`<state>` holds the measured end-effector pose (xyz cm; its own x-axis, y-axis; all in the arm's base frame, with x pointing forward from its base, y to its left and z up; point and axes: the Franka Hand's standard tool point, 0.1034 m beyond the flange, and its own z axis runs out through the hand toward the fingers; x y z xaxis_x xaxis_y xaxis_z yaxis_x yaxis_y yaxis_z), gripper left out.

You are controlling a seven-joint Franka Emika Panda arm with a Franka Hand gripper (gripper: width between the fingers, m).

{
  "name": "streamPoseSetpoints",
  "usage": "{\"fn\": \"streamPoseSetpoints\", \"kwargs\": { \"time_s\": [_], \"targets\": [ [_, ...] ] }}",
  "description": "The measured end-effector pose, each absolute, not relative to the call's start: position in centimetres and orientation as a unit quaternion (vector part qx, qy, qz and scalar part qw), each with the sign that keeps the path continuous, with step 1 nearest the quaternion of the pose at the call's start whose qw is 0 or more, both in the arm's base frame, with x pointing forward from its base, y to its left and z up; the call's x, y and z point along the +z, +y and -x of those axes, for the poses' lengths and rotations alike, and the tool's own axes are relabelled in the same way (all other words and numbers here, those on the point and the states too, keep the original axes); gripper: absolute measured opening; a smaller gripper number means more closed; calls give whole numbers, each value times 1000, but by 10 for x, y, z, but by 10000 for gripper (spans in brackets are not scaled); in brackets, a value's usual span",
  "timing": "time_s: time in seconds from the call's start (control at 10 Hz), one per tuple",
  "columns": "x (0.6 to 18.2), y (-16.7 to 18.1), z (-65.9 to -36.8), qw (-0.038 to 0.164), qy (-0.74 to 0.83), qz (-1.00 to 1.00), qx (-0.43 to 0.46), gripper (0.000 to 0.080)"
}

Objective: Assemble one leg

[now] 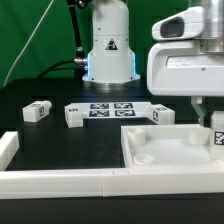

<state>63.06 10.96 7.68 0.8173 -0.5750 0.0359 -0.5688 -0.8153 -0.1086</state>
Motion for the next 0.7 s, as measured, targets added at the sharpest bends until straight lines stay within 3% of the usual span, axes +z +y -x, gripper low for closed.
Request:
{"fn": "streamPoseSetpoints", "kwargs": {
  "time_s": [0.1, 0.7],
  "targets": [
    [77, 109, -629, 54, 351, 934, -33, 291],
    [76, 111, -622, 52, 694, 717, -25, 292]
  ]
}}
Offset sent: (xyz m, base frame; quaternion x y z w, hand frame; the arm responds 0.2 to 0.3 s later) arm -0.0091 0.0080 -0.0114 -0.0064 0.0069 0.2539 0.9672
